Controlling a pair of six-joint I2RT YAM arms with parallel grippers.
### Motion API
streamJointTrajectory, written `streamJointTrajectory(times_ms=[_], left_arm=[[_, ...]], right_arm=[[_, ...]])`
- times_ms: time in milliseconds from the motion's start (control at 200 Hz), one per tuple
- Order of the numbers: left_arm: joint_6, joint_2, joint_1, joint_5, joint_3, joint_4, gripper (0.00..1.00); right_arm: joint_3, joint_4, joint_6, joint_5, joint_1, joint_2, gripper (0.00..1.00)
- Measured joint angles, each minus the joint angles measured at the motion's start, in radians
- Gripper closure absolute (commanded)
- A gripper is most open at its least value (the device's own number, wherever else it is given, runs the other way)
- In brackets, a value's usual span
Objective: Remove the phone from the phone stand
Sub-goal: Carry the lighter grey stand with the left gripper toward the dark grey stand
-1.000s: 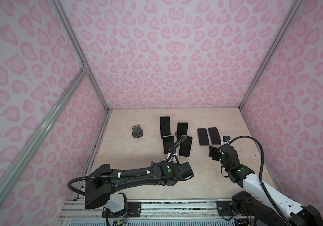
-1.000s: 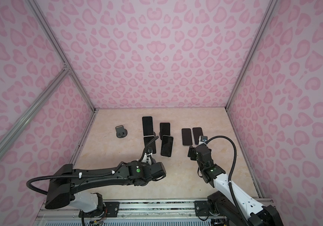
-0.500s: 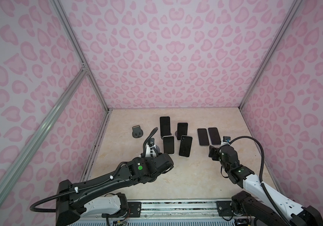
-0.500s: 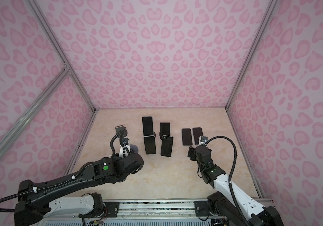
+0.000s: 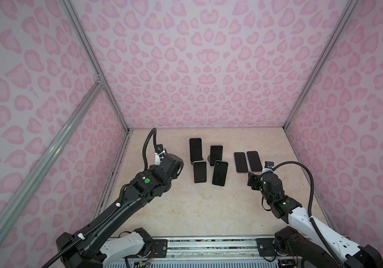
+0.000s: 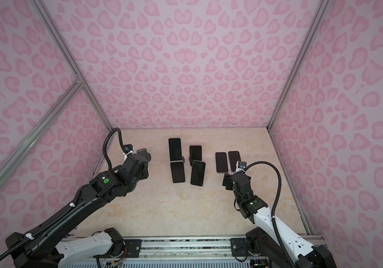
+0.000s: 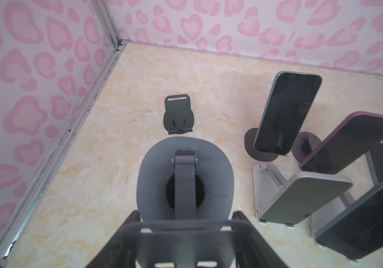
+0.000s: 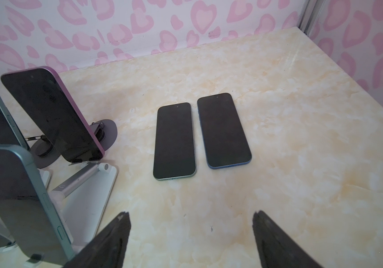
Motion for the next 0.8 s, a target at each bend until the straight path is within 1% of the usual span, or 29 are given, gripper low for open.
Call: streamJointTrajectory(times_ms=[150, 265, 565, 705, 800], left_arm=[[0.042, 0.113, 0.138, 0.13, 0.063, 0.044, 0.51], [0.067, 0.225, 0.205, 0.2, 0.12, 0.08, 0.51], [0.125, 0.515, 0.265, 0.25, 0.239, 0.216, 0.52], [0.157, 0.669, 0.271, 0.257, 0.325, 0.28, 0.52], [0.163, 0.764, 0.273, 0.276, 0.378, 0.288, 0.52]], right_arm=[[-0.005, 0.004, 0.006, 0.0, 0.0, -0.005, 0.15], [-0.005, 0.005, 0.007, -0.001, 0.0, -0.005, 0.15], [-0.005, 0.01, 0.007, -0.003, 0.004, 0.011, 0.15], [-0.005, 0.017, 0.006, -0.003, 0.005, 0.023, 0.15], [-0.005, 0.018, 0.006, 0.0, 0.007, 0.03, 0.15]])
